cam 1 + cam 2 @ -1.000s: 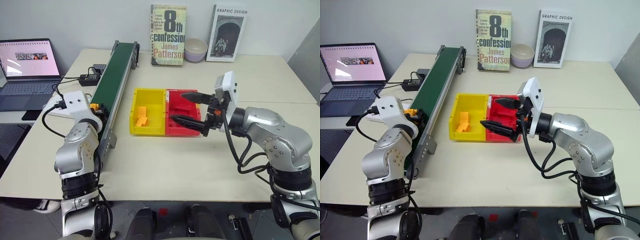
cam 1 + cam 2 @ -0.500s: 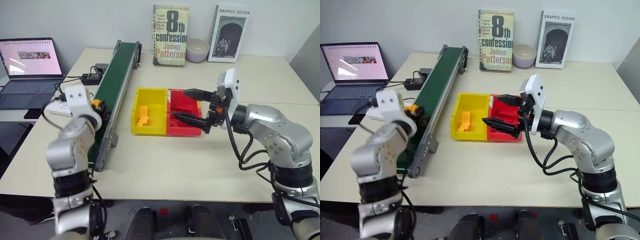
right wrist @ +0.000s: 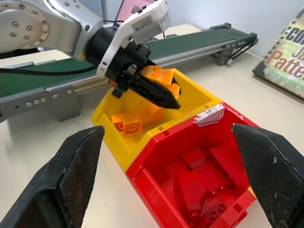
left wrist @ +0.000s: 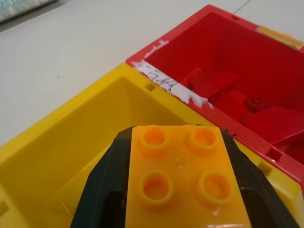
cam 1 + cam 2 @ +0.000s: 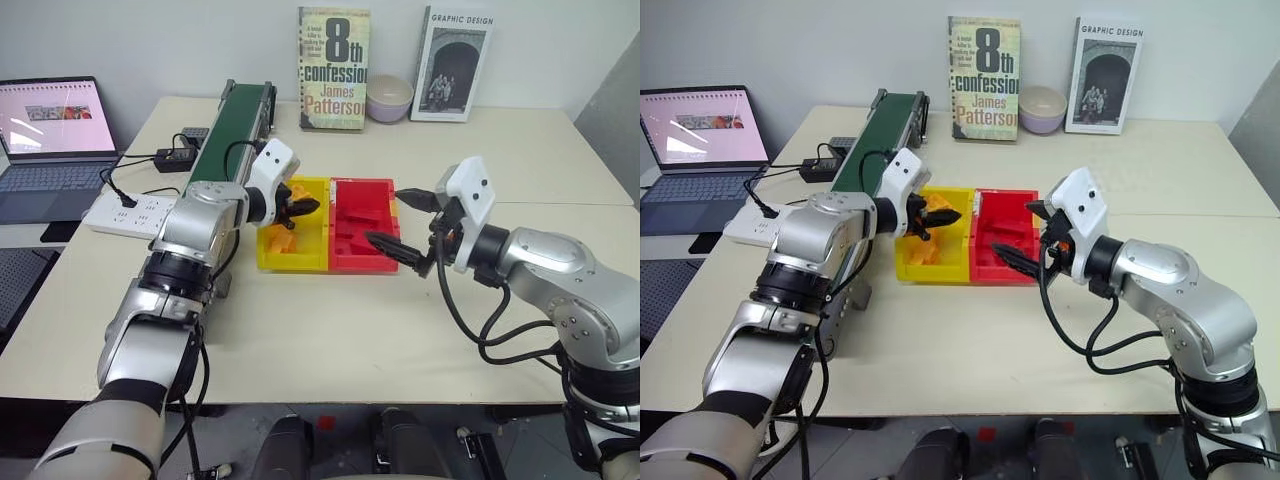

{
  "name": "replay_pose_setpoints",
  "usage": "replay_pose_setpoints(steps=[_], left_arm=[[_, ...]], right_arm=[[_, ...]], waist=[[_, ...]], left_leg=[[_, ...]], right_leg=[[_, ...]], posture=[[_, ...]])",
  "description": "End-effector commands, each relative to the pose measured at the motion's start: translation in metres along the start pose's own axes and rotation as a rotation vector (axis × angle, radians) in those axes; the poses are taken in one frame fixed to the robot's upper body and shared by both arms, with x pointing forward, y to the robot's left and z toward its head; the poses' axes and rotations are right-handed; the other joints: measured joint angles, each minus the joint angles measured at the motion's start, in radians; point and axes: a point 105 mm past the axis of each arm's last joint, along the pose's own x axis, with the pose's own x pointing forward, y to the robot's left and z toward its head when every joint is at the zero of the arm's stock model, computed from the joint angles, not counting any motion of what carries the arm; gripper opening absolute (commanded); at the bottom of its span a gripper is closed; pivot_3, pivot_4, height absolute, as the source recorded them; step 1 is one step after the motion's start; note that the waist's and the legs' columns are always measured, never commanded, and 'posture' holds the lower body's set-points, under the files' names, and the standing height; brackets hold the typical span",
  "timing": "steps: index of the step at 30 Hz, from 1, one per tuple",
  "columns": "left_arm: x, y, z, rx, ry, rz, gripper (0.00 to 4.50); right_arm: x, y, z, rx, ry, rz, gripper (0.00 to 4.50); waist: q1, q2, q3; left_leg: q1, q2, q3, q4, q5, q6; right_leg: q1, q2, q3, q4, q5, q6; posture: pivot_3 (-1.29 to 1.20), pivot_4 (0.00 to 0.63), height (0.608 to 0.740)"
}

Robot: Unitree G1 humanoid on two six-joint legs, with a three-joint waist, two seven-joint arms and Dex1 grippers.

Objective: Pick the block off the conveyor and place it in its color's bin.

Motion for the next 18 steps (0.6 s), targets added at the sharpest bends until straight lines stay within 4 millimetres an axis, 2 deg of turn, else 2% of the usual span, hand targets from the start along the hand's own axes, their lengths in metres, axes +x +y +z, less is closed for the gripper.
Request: replay_pose_setpoints(steps=[1, 10, 13, 16, 18], left_arm=[[-0.003, 0.005, 0.008, 0.054, -0.005, -0.005, 2.71], [-0.015, 0.01, 0.014, 0.07, -0.019, -0.006, 4.45], [-0.042, 0.004, 0.018, 0.16, -0.037, -0.083, 4.49], [-0.084, 0.006, 0.007, 0.233, 0.031, -0.142, 4.49], [-0.105, 0.005, 0.005, 0.262, 0.051, -0.17, 4.49]], right_arm=[[-0.007, -0.001, 0.011, -0.022, -0.038, -0.036, 4.5], [-0.008, -0.004, 0.012, -0.017, -0.031, -0.045, 4.5], [-0.01, -0.007, 0.011, -0.038, -0.01, -0.002, 4.5], [-0.014, -0.017, 0.013, -0.07, 0.009, 0.043, 4.5], [-0.016, -0.023, 0.014, -0.088, 0.017, 0.07, 4.5]], waist=[[0.0, 0.0, 0.0], [0.002, 0.0, 0.0], [-0.002, 0.0, 0.0], [-0.019, 0.001, 0.0], [-0.023, 0.001, 0.001]], left_leg=[[0.0, 0.0, 0.0, 0.0, 0.0, 0.0], [-0.001, -0.001, 0.0, 0.001, 0.0, 0.0], [-0.001, -0.001, 0.0, 0.001, 0.0, 0.0], [0.0, 0.0, 0.001, 0.0, 0.0, 0.0], [0.0, 0.0, 0.001, -0.001, 0.0, 0.0]], right_leg=[[0.0, 0.0, 0.0, 0.0, 0.0, 0.0], [0.0, -0.001, 0.0, 0.0, 0.0, 0.0], [0.0, -0.001, 0.0, 0.0, 0.0, 0.0], [0.0, -0.001, 0.001, 0.0, 0.0, 0.0], [0.0, -0.001, 0.001, 0.0, 0.0, 0.0]], posture=[[0.0, 0.15, 0.74], [0.0, 0.15, 0.74], [0.0, 0.15, 0.74], [0.0, 0.15, 0.74], [0.0, 0.15, 0.74]])
